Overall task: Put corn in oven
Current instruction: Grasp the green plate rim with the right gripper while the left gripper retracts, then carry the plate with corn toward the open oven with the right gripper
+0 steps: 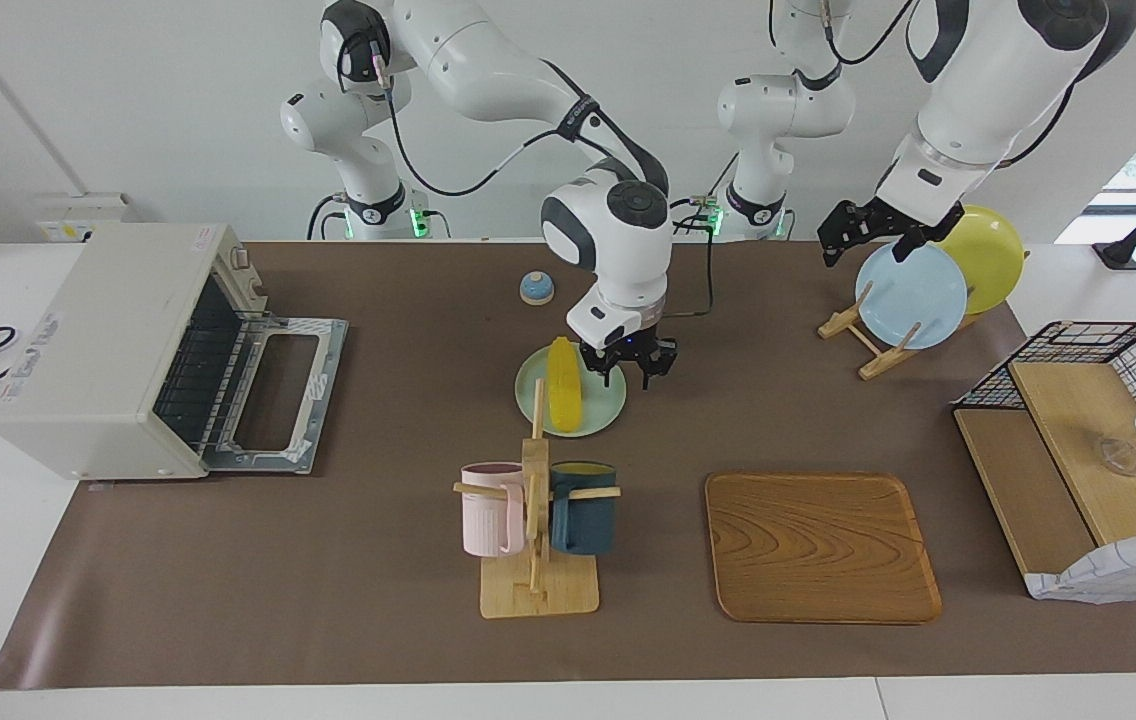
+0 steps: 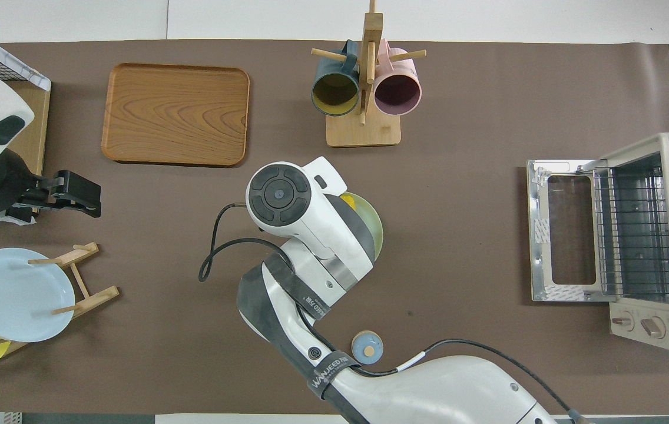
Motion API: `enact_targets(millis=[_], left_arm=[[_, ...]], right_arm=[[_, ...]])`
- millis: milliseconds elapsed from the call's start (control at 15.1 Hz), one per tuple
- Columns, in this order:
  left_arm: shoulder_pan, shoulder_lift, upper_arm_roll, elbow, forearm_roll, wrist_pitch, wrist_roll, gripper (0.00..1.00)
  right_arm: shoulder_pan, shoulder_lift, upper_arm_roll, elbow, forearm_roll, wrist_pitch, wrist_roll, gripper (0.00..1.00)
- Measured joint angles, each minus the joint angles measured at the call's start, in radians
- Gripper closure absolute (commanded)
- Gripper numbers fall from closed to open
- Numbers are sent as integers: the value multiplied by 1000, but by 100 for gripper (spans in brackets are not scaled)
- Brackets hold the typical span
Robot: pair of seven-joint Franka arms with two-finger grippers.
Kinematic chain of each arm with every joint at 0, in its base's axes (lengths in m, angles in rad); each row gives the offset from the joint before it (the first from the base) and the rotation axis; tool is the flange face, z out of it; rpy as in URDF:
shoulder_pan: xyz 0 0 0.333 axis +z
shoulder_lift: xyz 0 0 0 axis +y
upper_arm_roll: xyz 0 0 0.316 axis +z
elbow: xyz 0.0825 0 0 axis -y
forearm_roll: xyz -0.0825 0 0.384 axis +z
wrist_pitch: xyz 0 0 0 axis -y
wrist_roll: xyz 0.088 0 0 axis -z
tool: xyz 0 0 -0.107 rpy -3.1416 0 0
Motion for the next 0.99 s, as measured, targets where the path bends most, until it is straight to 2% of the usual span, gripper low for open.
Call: enact_targets(millis=[132,264,396,462,661,925,991], left_arm=[[0,2,-2,-2,0,4,0,0],[0,2,-4,-2,0,4,1,0],[0,2,-7,-2,0,3,1,0],[0,2,-8,-2,0,3,1,0],[0,2,-10,-2,0,3,1,0],[0,2,-11,-2,0,4,1,0],[0,2,-11,-2,0,5,1,0]], right_arm=[[16,-3,0,-57,0,45,0,41],[28,-12,0,-98,0,57,0,48],[32,-24,0,-124,0,57,0,71],[32,-30,0,-133,0,57,0,79],[33,-43,0,-151,0,58,0,87],[36,-52,0,-193,0,116,0,84],[37,-53,1,-211,0,139,0,93]])
